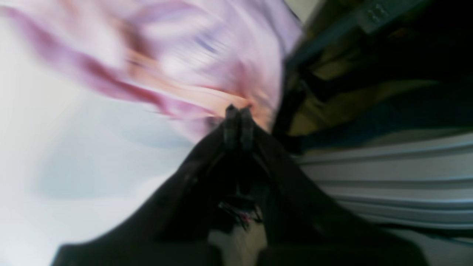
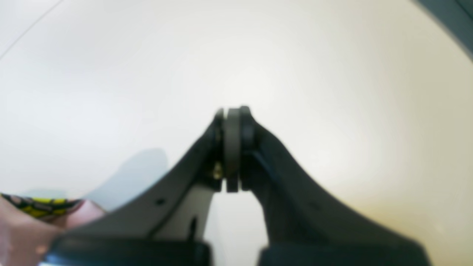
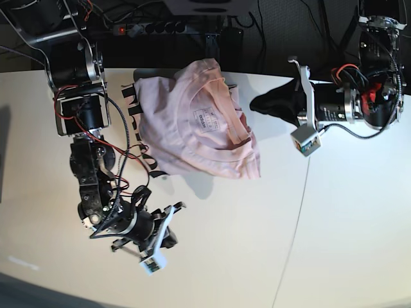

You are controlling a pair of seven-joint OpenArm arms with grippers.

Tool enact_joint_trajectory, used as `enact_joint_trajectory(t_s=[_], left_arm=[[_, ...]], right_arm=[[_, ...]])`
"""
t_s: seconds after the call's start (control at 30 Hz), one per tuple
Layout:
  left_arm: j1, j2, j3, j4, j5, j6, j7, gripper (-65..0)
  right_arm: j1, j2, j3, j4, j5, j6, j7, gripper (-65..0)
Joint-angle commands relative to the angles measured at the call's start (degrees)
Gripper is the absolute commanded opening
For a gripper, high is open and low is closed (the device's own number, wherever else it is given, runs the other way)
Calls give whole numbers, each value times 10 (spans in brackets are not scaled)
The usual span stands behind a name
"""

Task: Fold the T-shirt properly
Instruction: 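Pat and square the folded shirt's edges with both grippers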

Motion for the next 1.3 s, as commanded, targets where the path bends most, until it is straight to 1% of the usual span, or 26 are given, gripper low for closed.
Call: enact_joint_trajectory(t_s=[0.0, 0.03, 0.13, 0.23, 0.4, 0.53, 0.63, 0.77, 0.87, 0.97, 1.07, 1.13, 1.27], left_arm=[[0, 3, 15, 10, 20, 1, -10, -650], [4, 9, 32, 9, 62, 1, -22, -650], [5, 23, 81, 9, 175, 1, -88, -650], [6, 40, 116, 9, 256, 1, -130, -650], [6, 79, 152, 1, 304, 1, -150, -650], [7, 108, 166, -27, 316, 1, -153, -650], [7, 122, 166, -51, 323, 1, -163, -650], [4, 122, 166, -77, 368, 1, -198, -650], [-14, 122, 165, -91, 382, 1, -203, -650], [-38, 115, 165, -108, 392, 1, -203, -650], [-61, 93, 165, -129, 392, 1, -204, -650], [-80, 79, 165, -146, 395, 1, -204, -650], [-120, 54, 165, -180, 427, 1, -226, -650]], right_arm=[[26, 2, 3, -8, 3, 3, 12, -650], [33, 1, 3, -25, 3, 3, 12, -650], [51, -7, 3, -70, 3, 3, 12, -650], [58, -15, 3, -103, 3, 3, 12, -650], [59, -35, -8, -136, 3, 5, 11, -650], [59, -37, -54, -146, 3, 5, 2, -650], [59, -37, -92, -146, 7, 5, -8, -650], [59, -37, -119, -146, 23, 4, -26, -650], [59, -32, -119, -146, 26, 5, -49, -650], [59, -23, -119, -146, 67, 5, -82, -650], [59, -14, -119, -146, 112, 5, -132, -650], [56, 0, -119, -144, 142, 5, -147, -650], [33, 45, -119, -112, 193, 12, -154, -650]])
